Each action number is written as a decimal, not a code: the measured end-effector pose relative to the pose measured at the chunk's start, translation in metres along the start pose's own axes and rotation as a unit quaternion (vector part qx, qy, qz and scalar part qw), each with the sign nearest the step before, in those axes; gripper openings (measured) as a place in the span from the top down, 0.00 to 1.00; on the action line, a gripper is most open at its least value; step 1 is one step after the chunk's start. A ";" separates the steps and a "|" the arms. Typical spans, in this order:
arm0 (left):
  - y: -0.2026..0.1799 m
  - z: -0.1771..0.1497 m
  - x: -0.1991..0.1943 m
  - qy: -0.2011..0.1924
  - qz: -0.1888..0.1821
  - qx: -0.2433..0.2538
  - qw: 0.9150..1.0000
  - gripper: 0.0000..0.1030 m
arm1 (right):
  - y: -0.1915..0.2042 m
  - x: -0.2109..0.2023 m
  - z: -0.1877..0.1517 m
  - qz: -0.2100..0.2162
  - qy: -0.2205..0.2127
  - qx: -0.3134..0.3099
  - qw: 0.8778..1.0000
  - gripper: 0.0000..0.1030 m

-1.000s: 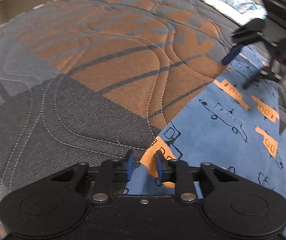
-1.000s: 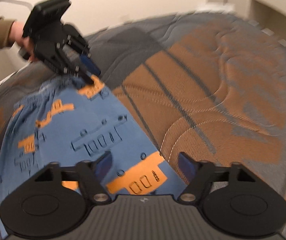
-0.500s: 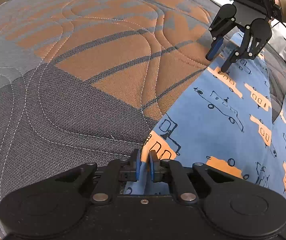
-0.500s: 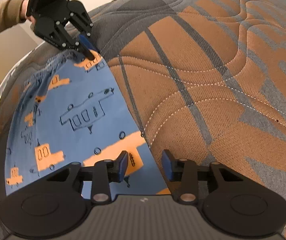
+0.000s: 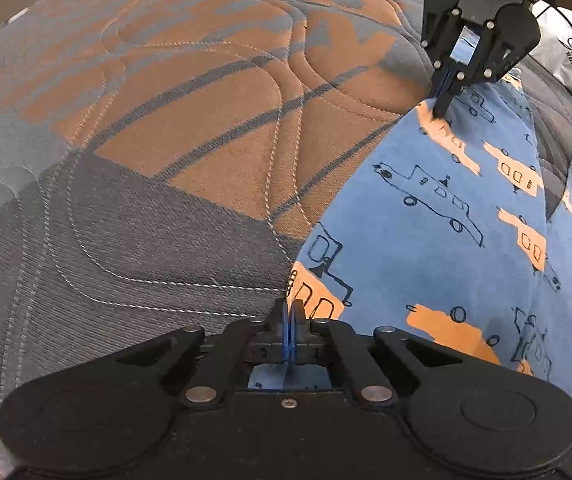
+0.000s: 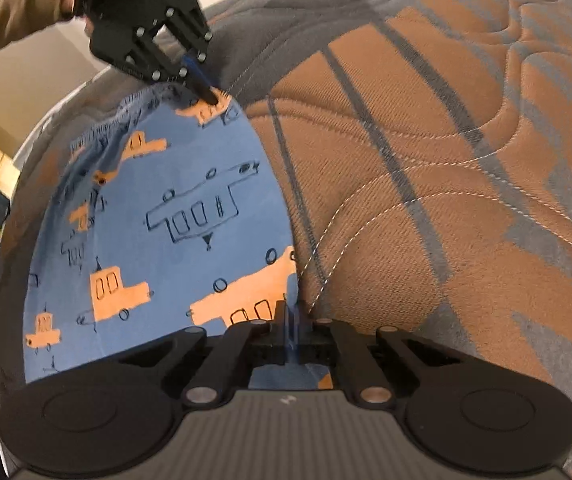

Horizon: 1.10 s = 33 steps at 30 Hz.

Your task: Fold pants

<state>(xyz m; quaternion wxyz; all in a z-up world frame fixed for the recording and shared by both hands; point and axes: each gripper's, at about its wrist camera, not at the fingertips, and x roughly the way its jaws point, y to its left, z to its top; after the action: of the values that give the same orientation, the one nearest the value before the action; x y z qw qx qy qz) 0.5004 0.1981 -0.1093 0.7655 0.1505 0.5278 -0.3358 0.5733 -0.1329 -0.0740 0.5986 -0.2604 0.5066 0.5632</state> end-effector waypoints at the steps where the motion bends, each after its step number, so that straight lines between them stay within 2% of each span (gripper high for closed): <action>1: 0.000 0.001 -0.002 -0.005 0.008 0.002 1.000 1.00 | -0.001 -0.005 0.000 -0.001 -0.007 0.003 1.000 0.99; 3: 0.004 0.004 -0.007 -0.015 0.025 0.000 1.000 1.00 | -0.002 -0.009 0.000 -0.008 -0.016 0.006 1.000 0.99; 7: 0.018 0.019 -0.021 -0.039 0.055 -0.011 0.998 1.00 | -0.016 -0.033 0.006 -0.047 -0.059 0.026 0.997 0.99; 10: 0.027 0.030 -0.018 -0.030 0.059 -0.012 0.998 1.00 | -0.026 -0.036 0.014 -0.062 -0.071 0.036 0.995 0.99; 12: 0.027 0.031 -0.007 -0.007 0.065 -0.009 0.998 0.95 | -0.029 -0.026 0.017 -0.064 -0.062 0.046 0.995 0.98; 14: 0.022 0.027 0.001 0.008 0.080 -0.003 0.997 0.80 | -0.030 -0.009 0.016 -0.070 -0.042 0.050 0.995 0.97; 17: 0.021 0.020 -0.002 0.010 0.078 -0.007 0.997 0.73 | -0.031 0.000 0.011 -0.077 -0.032 0.043 0.996 0.84; 19: 0.025 0.014 -0.004 0.017 0.073 -0.013 0.997 0.69 | -0.035 -0.003 0.005 -0.078 -0.034 0.046 0.995 0.60; 20: 0.026 0.011 -0.004 0.019 0.071 -0.016 0.997 0.69 | -0.035 -0.003 0.005 -0.078 -0.034 0.046 0.995 0.59; 22: 0.030 0.008 -0.006 0.019 0.063 -0.028 0.997 0.70 | -0.048 -0.004 -0.003 -0.077 -0.033 0.063 0.994 0.59; 23: 0.029 0.007 -0.007 0.019 0.061 -0.029 0.998 0.76 | -0.052 -0.005 -0.006 -0.078 -0.033 0.066 0.994 0.59; 24: 0.029 0.006 -0.007 0.019 0.055 -0.028 0.998 0.81 | -0.055 -0.005 -0.008 -0.079 -0.032 0.065 0.994 0.70; 25: 0.029 0.007 -0.005 0.020 0.050 -0.024 0.998 0.91 | -0.055 -0.005 -0.008 -0.079 -0.032 0.065 0.994 0.88; 26: 0.028 0.007 -0.004 0.021 0.050 -0.019 0.998 0.94 | -0.059 -0.009 -0.014 -0.072 -0.032 0.071 0.994 0.95; 31: 0.025 0.009 -0.003 0.018 0.065 -0.008 0.998 0.97 | -0.064 -0.021 -0.018 -0.107 -0.053 0.074 0.990 0.99; 33: 0.025 0.008 -0.001 0.021 0.067 -0.015 0.997 0.95 | -0.064 -0.016 -0.019 -0.110 -0.042 0.077 0.990 0.99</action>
<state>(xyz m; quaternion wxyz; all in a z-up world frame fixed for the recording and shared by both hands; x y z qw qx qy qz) 0.5221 0.2119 -0.1079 0.7772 0.1811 0.5373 -0.2731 0.6297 -0.1708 -0.0825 0.6963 -0.2436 0.4910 0.4634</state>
